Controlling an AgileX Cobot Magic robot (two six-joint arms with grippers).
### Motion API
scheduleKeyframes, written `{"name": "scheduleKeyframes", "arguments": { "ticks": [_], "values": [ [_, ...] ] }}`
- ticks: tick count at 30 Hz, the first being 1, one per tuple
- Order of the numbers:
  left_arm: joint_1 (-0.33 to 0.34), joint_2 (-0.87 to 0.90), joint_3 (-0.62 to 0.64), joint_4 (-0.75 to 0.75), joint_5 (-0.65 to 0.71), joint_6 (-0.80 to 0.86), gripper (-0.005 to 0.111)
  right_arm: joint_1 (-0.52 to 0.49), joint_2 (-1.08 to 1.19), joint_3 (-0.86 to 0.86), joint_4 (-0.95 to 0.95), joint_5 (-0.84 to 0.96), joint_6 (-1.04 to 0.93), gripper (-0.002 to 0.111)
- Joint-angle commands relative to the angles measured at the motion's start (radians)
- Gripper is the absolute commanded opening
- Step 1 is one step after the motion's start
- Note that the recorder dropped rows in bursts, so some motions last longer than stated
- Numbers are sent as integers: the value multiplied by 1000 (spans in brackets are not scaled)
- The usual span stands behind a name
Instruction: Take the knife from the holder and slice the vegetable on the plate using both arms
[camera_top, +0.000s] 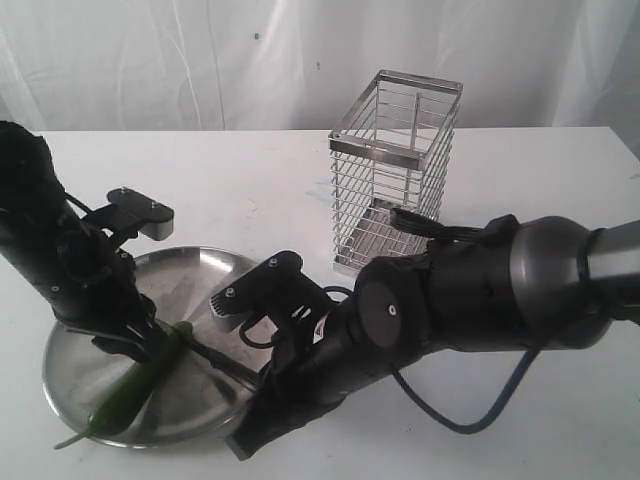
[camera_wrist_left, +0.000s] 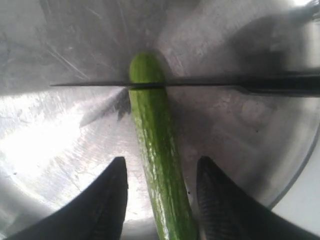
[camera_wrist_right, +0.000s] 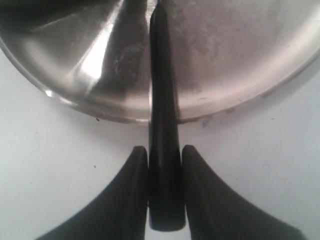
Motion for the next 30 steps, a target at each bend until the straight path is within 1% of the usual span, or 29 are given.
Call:
{"name": "scheduleKeyframes", "arguments": {
  "ticks": [1, 7, 11, 17, 22, 27, 30],
  "values": [
    [-3, 12, 52, -13, -31, -12, 48, -9, -2, -19, -183, 30, 156, 0],
    [-3, 12, 97, -35, -79, -12, 48, -9, 4, -43, -187, 51, 163, 0],
    [-3, 12, 97, -72, -97, -12, 48, -9, 19, -46, -187, 57, 163, 0],
    [-3, 24, 97, -72, -125, -12, 48, -9, 27, -46, -187, 61, 163, 0],
    [-3, 52, 97, -72, -125, -12, 48, -9, 27, -46, -196, 111, 163, 0],
    [-3, 56, 97, -65, -150, -10, 48, -9, 25, -46, -214, 115, 167, 0],
    [-3, 56, 75, -59, -143, -10, 48, -9, 25, -46, -213, 126, 167, 0]
  ]
}}
